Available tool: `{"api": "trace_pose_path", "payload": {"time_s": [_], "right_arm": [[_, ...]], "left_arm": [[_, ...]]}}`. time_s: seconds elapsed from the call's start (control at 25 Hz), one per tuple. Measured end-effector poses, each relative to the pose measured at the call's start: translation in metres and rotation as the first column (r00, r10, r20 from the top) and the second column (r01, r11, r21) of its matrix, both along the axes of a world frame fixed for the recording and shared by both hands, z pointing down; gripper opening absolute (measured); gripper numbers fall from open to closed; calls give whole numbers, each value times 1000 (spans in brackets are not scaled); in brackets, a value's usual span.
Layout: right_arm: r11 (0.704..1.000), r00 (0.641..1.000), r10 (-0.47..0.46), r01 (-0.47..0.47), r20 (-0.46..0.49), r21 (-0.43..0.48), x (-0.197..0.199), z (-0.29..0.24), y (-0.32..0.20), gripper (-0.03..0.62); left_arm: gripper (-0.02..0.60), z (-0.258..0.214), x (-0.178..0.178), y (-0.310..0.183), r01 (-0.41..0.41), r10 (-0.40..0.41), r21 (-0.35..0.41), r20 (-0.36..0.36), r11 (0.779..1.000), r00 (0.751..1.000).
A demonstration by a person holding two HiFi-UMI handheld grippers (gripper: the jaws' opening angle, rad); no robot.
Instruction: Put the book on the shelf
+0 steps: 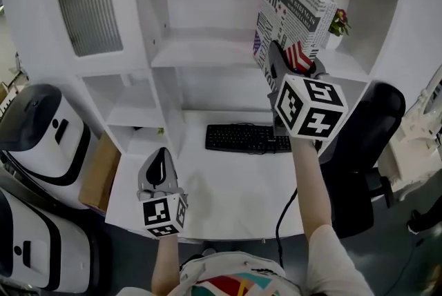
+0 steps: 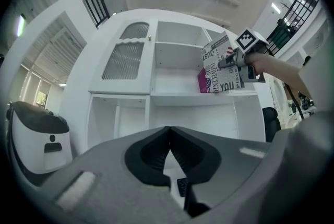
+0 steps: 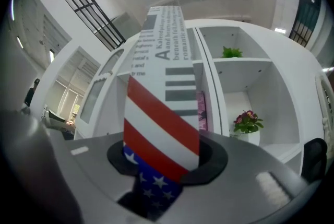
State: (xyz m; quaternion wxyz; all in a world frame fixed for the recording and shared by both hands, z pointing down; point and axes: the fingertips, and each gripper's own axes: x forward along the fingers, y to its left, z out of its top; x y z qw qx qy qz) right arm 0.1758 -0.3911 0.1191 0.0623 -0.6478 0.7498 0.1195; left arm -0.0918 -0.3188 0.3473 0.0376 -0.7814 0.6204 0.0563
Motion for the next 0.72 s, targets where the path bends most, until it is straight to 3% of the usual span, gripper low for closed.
{"api": "trace_pose_path", "payload": {"time_s": [0.56, 0.72], "right_arm": [[993, 1000, -22, 23, 10, -115, -6, -5, -61, 156], [985, 999, -32, 38, 41, -168, -3, -8, -80, 156]], "left_arm": [[2, 4, -12, -3, 5, -5, -13, 12, 1000, 1000], [2, 13, -14, -6, -6, 5, -39, -35, 999, 999]]}}
